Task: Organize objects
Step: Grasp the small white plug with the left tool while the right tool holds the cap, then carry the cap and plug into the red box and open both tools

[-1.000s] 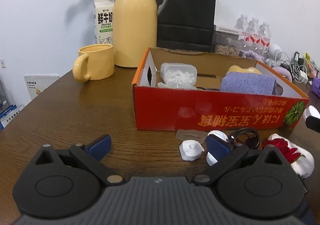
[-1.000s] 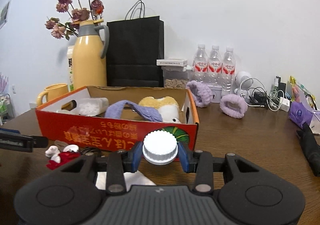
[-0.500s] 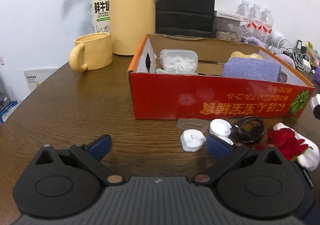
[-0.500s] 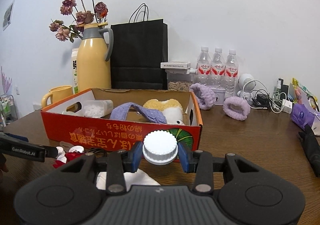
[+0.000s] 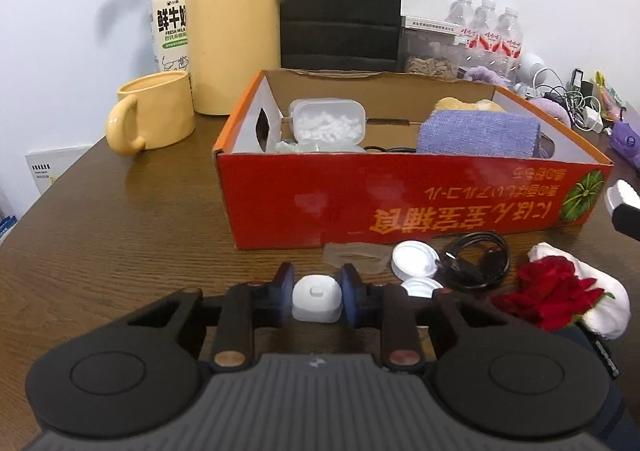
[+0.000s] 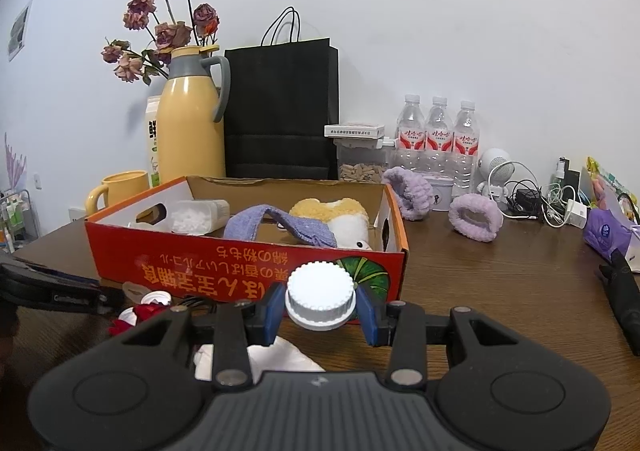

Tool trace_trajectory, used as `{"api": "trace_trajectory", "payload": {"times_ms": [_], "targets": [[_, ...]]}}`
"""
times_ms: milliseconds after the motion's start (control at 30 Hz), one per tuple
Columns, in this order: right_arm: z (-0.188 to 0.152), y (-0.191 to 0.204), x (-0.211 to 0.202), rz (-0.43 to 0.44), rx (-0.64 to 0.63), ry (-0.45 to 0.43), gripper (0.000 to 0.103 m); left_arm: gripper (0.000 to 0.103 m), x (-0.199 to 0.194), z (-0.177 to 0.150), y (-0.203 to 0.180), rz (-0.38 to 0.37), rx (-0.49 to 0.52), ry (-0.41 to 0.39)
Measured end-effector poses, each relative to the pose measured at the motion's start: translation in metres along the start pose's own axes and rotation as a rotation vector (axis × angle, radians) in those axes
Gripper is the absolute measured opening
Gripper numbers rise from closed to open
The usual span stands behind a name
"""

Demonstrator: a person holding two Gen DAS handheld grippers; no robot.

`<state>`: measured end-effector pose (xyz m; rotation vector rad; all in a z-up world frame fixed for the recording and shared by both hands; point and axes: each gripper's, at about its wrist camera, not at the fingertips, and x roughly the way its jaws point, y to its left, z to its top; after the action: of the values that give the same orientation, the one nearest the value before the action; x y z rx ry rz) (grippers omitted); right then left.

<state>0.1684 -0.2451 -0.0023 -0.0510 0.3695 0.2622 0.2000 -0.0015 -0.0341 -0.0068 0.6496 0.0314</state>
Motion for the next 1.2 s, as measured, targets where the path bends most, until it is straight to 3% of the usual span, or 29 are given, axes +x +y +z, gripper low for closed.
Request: {"api": "trace_trajectory", "payload": {"times_ms": [167,433,733,1000,1200], "targets": [[0.0,0.001,0.0,-0.001,-0.002,-0.001,0.038,0.026,-0.005,-0.002,0.001,0.01,-0.01,-0.016],[0.003,0.002,-0.006,0.007,-0.008,-0.035,0.038,0.026,-0.03,0.001,0.001,0.001,-0.025,-0.11],[0.049,0.018,0.001,0.073,-0.048,-0.106,0.038,0.026,-0.048,0.053,-0.01,-0.038,-0.006,-0.245],[0.088,0.032,0.055,0.088,-0.041,-0.082,0.038,0.026,-0.015,0.103,-0.019,-0.028,-0.025,-0.27],[0.086,0.026,0.1,0.068,-0.013,-0.013,0.038,0.026,0.024,0.114,-0.021,-0.031,-0.042,-0.228]]}}
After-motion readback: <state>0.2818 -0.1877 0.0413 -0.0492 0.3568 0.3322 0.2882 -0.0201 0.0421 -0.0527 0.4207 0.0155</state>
